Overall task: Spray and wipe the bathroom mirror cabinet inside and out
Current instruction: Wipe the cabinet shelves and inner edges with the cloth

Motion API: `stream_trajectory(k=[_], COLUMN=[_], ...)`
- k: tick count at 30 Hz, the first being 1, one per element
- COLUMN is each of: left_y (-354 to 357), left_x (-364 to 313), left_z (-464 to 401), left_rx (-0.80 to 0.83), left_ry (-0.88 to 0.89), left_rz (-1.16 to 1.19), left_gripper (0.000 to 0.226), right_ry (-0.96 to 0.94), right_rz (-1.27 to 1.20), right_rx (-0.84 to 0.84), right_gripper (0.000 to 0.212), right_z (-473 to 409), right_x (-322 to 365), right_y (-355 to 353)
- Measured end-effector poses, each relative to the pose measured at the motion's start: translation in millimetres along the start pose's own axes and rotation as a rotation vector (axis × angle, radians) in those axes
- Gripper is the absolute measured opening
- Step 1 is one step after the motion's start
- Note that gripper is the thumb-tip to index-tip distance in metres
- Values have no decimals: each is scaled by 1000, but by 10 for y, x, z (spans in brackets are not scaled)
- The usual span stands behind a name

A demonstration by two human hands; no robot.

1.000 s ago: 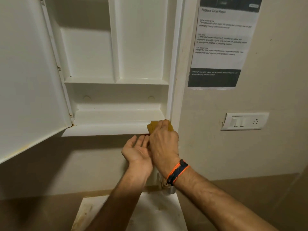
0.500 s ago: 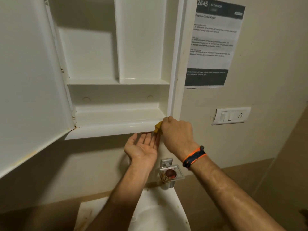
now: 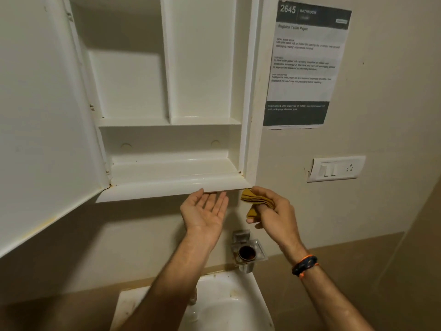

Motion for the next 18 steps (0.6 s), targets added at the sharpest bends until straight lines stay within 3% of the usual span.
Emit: stream_trajectory(k=[4, 9, 14, 18], left_y=[6, 59, 90, 139], left_x=[-14, -7, -25, -15], left_z=[37, 82, 156, 254], left_rx=[-42, -52, -81, -96], left_ry=[18, 11, -1, -144], left_rz=[-48, -149, -281, -552], left_gripper=[44, 12, 19, 19], right_ry=[33, 90, 27, -37], right_rz=[-173, -330, -349, -339], right_rx=[80, 158, 204, 229], right_gripper=[31, 22, 25, 26], right_z=[-106, -186, -247, -316], right_x=[-104, -177, -46, 143], right_y=[46, 104, 38, -83])
Point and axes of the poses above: each hand's wrist, its own z-axis away from the middle knuckle, its own y-axis out of the palm, x = y × z, the point moved 10 cm from there along -z, towards the middle knuckle, and after that the axes turned 9 degrees about x, right-handed, at the moved point
